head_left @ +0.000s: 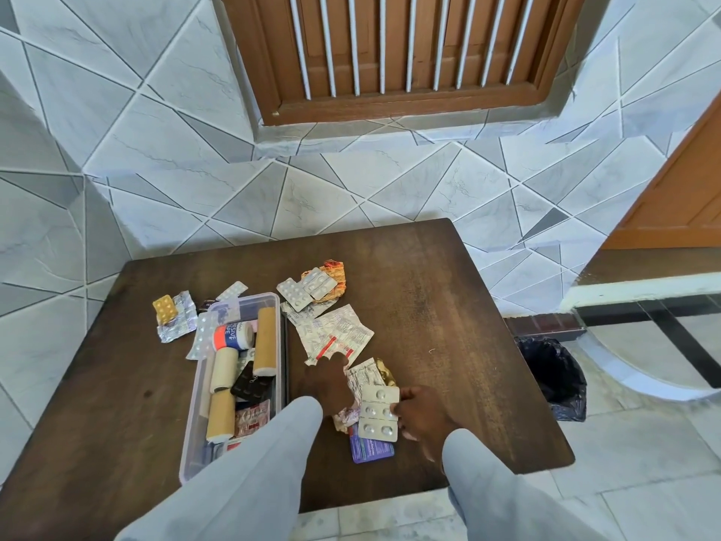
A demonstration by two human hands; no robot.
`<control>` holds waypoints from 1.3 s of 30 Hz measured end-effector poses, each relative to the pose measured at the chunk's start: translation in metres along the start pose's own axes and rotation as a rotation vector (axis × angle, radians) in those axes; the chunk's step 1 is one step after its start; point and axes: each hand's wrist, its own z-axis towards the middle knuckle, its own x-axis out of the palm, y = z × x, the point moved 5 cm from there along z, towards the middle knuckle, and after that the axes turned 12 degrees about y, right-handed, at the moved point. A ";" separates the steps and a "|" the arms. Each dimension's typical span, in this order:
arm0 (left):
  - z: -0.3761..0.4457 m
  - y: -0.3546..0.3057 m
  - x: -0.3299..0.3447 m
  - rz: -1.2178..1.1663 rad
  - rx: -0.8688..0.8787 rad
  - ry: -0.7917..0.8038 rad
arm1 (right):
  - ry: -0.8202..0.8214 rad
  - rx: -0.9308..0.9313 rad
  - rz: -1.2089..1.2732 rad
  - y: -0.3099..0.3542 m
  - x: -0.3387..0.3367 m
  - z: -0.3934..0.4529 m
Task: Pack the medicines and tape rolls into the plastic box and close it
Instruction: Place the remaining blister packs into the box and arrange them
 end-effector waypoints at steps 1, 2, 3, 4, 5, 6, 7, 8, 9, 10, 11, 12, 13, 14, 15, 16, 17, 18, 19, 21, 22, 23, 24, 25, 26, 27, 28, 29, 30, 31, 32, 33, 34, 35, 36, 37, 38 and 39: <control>0.000 0.003 -0.001 -0.052 -0.003 0.009 | 0.001 -0.001 0.008 0.001 0.000 0.000; 0.000 0.005 -0.003 -0.101 -0.001 0.018 | 0.001 -0.005 0.020 0.000 0.000 0.000; -0.001 0.008 -0.004 -0.141 -0.004 0.033 | -0.002 -0.010 0.032 0.002 -0.001 -0.001; -0.002 0.009 -0.005 -0.185 -0.003 0.049 | -0.003 -0.013 0.038 0.003 -0.001 -0.001; -0.002 0.011 -0.005 -0.236 -0.005 0.069 | -0.002 -0.014 0.043 0.004 -0.002 -0.002; -0.001 0.014 -0.005 -0.297 -0.009 0.085 | 0.003 -0.012 0.045 0.005 -0.001 0.000; 0.001 0.017 -0.005 -0.348 -0.004 0.093 | 0.000 -0.020 0.046 0.007 -0.001 0.001; 0.007 0.021 -0.004 -0.395 0.008 0.091 | -0.007 -0.033 0.048 0.011 -0.002 0.001; 0.021 0.029 0.001 -0.447 0.021 0.085 | -0.019 -0.053 0.050 0.015 -0.002 0.001; 0.033 0.036 0.004 -0.507 0.035 0.080 | -0.029 -0.072 0.053 0.020 -0.002 0.002; 0.039 0.039 0.005 -0.564 0.052 0.068 | -0.032 -0.095 0.054 0.026 -0.001 0.000; 0.041 0.039 0.003 -0.611 0.067 0.057 | -0.028 -0.118 0.054 0.032 -0.002 -0.002; 0.034 0.033 -0.004 -0.648 0.082 0.043 | -0.025 -0.145 0.056 0.038 -0.002 -0.004; 0.024 0.029 -0.012 -0.694 0.098 0.027 | -0.015 -0.168 0.061 0.046 0.000 -0.005; 0.012 0.022 -0.019 -0.743 0.122 0.022 | -0.010 -0.197 0.067 0.054 0.001 -0.007; 0.001 0.018 -0.027 -0.791 0.141 0.016 | 0.001 -0.215 0.073 0.062 0.003 -0.008; -0.008 0.016 -0.034 -0.838 0.149 0.010 | 0.018 -0.233 0.091 0.070 0.007 -0.009; -0.017 0.015 -0.040 -0.893 0.156 0.005 | 0.040 -0.234 0.121 0.075 0.012 -0.008; -0.028 0.017 -0.046 -0.955 0.169 0.001 | 0.065 -0.241 0.141 0.081 0.020 -0.009; -0.049 0.027 -0.058 -1.056 0.189 -0.001 | 0.118 -0.229 0.146 0.090 0.040 -0.009; -0.059 0.035 -0.063 -1.104 0.198 0.000 | 0.147 -0.216 0.144 0.095 0.052 -0.009; -0.069 0.046 -0.067 -1.161 0.203 -0.002 | 0.175 -0.214 0.147 0.099 0.064 -0.010; -0.080 0.061 -0.070 -1.219 0.200 -0.013 | 0.207 -0.209 0.144 0.102 0.080 -0.012; -0.089 0.074 -0.072 -1.262 0.195 -0.021 | 0.232 -0.211 0.158 0.106 0.094 -0.015; -0.099 0.089 -0.072 -1.303 0.185 -0.041 | 0.267 -0.208 0.162 0.109 0.113 -0.018; -0.106 0.103 -0.070 -1.324 0.153 -0.066 | 0.302 -0.198 0.183 0.108 0.129 -0.020; -0.113 0.116 -0.066 -1.348 0.102 -0.098 | 0.326 -0.176 0.175 0.106 0.144 -0.022; -0.120 0.129 -0.062 -1.359 0.051 -0.132 | 0.341 -0.153 0.158 0.101 0.160 -0.022; -0.127 0.141 -0.056 -1.365 0.007 -0.152 | 0.341 -0.134 0.110 0.097 0.174 -0.023; -0.134 0.145 -0.050 -1.352 -0.010 -0.152 | 0.318 -0.135 0.060 0.092 0.182 -0.023; -0.141 0.146 -0.046 -1.323 -0.014 -0.153 | 0.278 -0.142 -0.021 0.087 0.186 -0.020; -0.146 0.149 -0.043 -1.279 -0.008 -0.174 | 0.238 -0.154 -0.111 0.083 0.189 -0.017; -0.149 0.152 -0.043 -1.205 0.016 -0.211 | 0.195 -0.163 -0.229 0.080 0.192 -0.016; -0.148 0.155 -0.045 -1.103 0.043 -0.252 | 0.153 -0.189 -0.339 0.079 0.193 -0.015; -0.146 0.158 -0.048 -0.989 0.076 -0.287 | 0.112 -0.208 -0.422 0.079 0.195 -0.013; -0.141 0.160 -0.049 -0.897 0.090 -0.314 | 0.070 -0.215 -0.485 0.079 0.194 -0.012; -0.136 0.161 -0.050 -0.837 0.094 -0.330 | 0.035 -0.225 -0.532 0.081 0.194 -0.016; -0.133 0.164 -0.051 -0.795 0.097 -0.334 | 0.008 -0.227 -0.594 0.081 0.195 -0.016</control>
